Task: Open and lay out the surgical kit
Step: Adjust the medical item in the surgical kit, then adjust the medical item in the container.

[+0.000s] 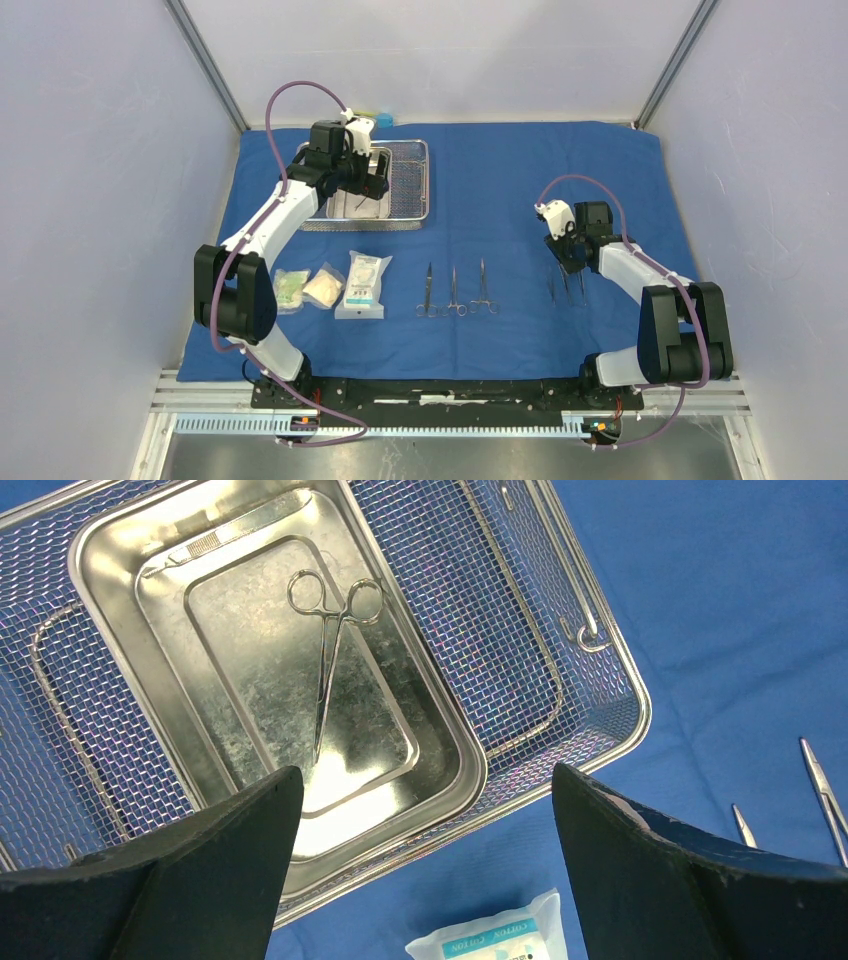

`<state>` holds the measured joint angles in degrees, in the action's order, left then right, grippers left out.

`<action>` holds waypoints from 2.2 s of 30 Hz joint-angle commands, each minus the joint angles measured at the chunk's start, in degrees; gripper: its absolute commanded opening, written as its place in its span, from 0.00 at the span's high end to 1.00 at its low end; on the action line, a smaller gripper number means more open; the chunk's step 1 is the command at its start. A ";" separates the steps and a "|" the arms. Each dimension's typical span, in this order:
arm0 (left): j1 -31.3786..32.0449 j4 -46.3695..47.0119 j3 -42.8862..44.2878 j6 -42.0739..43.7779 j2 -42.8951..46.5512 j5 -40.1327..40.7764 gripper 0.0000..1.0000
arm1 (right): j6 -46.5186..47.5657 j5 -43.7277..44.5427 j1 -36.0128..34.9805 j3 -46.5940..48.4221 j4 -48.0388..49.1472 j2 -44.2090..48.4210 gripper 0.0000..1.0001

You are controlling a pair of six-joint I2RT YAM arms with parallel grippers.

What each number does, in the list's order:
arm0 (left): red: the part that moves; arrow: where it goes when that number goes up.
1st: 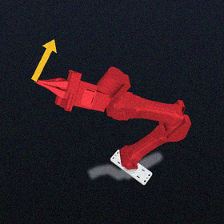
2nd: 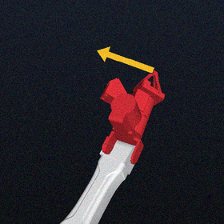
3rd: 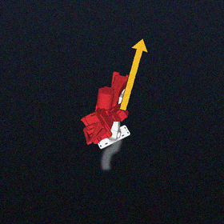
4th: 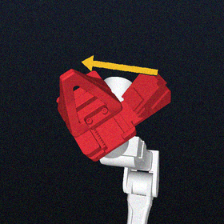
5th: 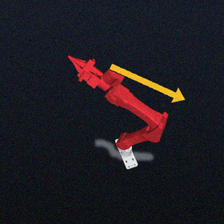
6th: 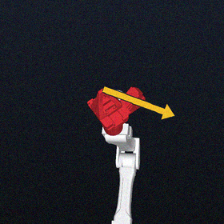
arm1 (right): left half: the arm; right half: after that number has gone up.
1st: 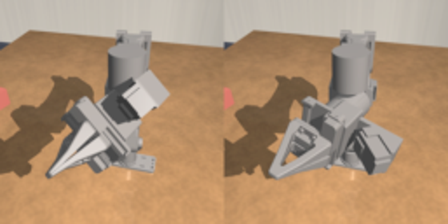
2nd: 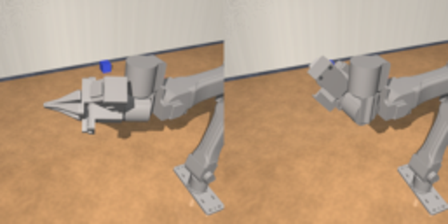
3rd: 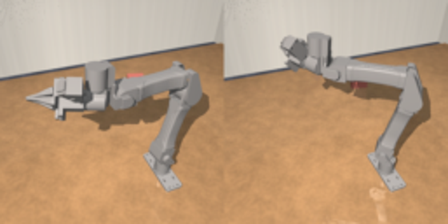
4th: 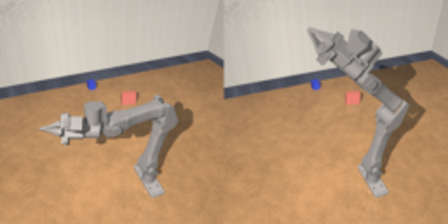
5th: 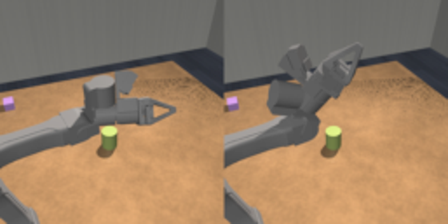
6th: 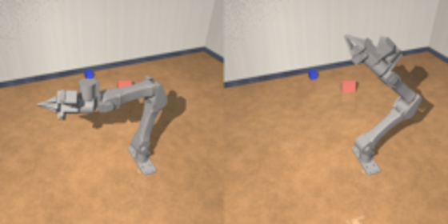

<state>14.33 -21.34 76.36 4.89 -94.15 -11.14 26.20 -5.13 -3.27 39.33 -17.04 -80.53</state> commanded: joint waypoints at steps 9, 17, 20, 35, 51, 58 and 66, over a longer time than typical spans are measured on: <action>-0.18 -0.06 2.73 -1.25 -0.03 -0.76 0.00 | -0.80 -1.65 -0.13 5.17 -1.81 3.15 0.65; -0.59 0.60 4.17 -0.13 -2.39 4.20 0.00 | -0.99 -2.93 -0.12 8.45 0.20 5.57 0.55; -1.26 -1.50 7.57 0.30 -5.68 5.26 0.00 | -1.56 -4.94 -0.14 9.16 2.82 5.88 0.50; -3.52 -21.30 35.27 4.56 -30.84 5.18 0.07 | -1.12 -15.40 -0.14 6.96 12.12 4.42 0.43; -1.85 -30.67 47.95 31.59 -43.42 1.55 0.12 | 1.53 -15.52 -0.11 7.42 9.58 1.78 0.44; -1.50 -30.70 50.84 35.45 -45.47 -2.45 0.06 | 1.82 -15.64 -0.12 7.61 8.96 1.16 0.45; 0.76 -31.11 50.45 53.20 -45.20 -4.21 0.05 | 1.93 -15.10 -0.07 6.81 9.36 1.95 0.45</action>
<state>13.21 -51.83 125.25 44.51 -139.26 -12.67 27.33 -20.49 -3.27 46.26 -8.67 -79.05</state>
